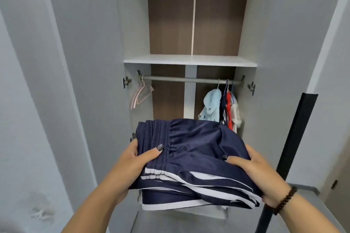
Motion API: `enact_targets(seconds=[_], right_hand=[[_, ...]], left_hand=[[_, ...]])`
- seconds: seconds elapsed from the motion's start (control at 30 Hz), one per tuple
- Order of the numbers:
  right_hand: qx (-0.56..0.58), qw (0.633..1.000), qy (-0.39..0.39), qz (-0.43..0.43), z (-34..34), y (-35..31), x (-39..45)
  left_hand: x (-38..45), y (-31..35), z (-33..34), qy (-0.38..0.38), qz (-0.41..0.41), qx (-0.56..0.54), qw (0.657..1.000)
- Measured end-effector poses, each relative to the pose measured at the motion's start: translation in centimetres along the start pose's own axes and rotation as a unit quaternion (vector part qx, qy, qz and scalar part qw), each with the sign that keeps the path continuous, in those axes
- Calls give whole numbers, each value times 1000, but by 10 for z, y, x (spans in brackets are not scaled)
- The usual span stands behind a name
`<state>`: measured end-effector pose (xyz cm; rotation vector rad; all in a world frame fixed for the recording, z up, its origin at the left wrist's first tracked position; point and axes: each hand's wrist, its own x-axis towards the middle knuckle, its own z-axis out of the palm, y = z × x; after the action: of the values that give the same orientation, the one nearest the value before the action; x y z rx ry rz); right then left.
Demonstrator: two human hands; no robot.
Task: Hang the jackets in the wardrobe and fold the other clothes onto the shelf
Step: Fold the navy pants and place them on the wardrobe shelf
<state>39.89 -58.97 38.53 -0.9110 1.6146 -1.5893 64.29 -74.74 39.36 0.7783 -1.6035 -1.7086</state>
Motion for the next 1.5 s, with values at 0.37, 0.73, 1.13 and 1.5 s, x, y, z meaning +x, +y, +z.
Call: enact_targets(seconds=[0.37,0.73,1.13,1.5], right_hand=[[5,989,47,-142,-46,-97,181],[-4,977,85,-194,-69,-157,322],[-1,971,152,-184,-80,-179,458],[-168,956,231,-60,-78,-186,476]], left_hand=[[200,96,34,-45,100,85,990],[388,165,45,-118,118,234,958],[669,276,102,-252,125,414,866],[800,228,181,-322,74,481,812]])
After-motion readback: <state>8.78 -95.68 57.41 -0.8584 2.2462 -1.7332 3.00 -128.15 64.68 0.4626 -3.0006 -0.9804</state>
